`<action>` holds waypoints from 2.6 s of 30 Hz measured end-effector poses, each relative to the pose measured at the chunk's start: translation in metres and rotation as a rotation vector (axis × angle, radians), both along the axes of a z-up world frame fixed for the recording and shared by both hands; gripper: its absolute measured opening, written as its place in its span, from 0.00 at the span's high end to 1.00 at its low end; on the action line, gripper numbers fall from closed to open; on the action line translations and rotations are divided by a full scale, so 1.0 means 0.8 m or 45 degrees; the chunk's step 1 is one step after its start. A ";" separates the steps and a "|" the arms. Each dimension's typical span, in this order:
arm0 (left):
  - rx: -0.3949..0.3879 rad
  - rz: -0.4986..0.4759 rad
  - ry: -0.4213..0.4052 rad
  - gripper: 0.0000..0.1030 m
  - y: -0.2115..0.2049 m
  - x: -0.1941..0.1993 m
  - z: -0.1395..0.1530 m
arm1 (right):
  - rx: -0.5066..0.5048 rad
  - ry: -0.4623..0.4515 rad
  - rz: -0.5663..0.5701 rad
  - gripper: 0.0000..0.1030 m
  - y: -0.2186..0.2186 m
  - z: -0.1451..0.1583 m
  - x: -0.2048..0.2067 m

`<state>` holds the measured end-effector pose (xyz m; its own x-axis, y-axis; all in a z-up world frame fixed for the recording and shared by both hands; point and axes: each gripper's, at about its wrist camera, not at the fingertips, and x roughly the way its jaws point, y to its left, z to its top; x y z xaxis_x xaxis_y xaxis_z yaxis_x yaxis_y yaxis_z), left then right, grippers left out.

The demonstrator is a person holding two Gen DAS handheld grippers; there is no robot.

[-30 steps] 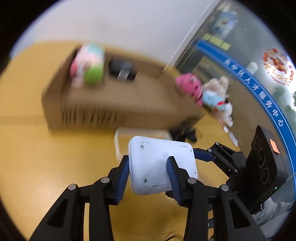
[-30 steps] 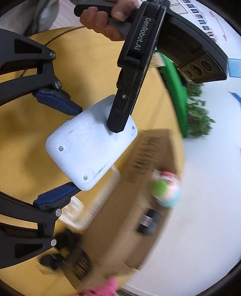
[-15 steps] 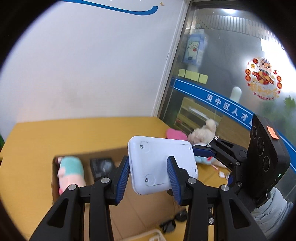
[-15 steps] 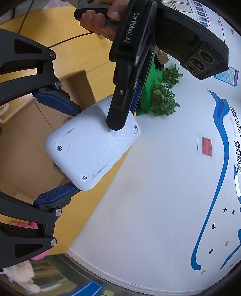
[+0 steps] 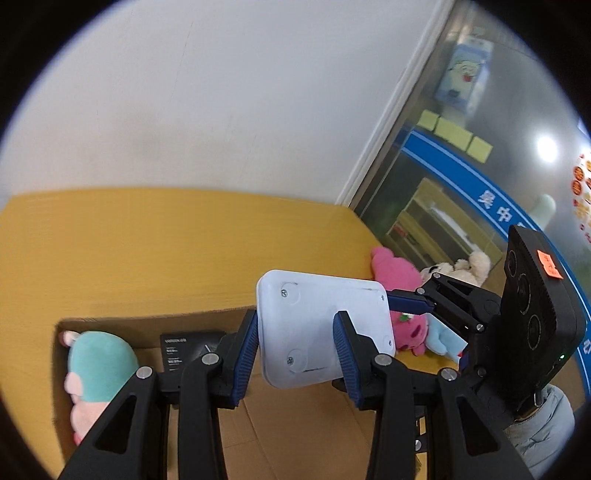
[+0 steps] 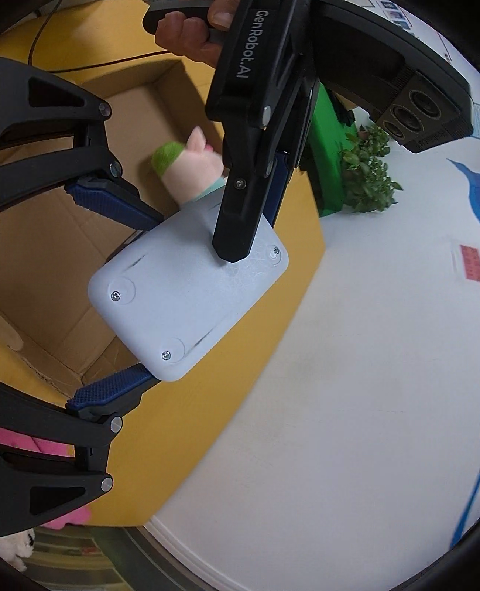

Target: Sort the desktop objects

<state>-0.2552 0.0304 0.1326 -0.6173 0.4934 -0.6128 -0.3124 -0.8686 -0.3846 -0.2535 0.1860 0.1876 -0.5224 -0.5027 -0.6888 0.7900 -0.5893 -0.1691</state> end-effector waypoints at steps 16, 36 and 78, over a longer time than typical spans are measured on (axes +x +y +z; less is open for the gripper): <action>-0.029 0.008 -0.467 0.62 0.054 -0.117 -0.198 | 0.250 -0.431 -0.069 0.29 0.005 -0.216 -0.134; -0.198 -0.035 -0.244 0.58 0.055 -0.031 -0.105 | 0.218 -0.380 -0.399 0.11 0.018 -0.178 -0.097; -0.199 0.197 0.316 0.19 -0.031 0.413 -0.027 | -0.241 0.001 -0.689 0.00 0.028 -0.082 0.335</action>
<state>0.0750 0.0057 0.1112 -0.8174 0.2941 -0.4954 -0.2397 -0.9555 -0.1716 0.0147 0.2083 0.1223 -0.7404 -0.2777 -0.6121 0.3670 -0.9300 -0.0220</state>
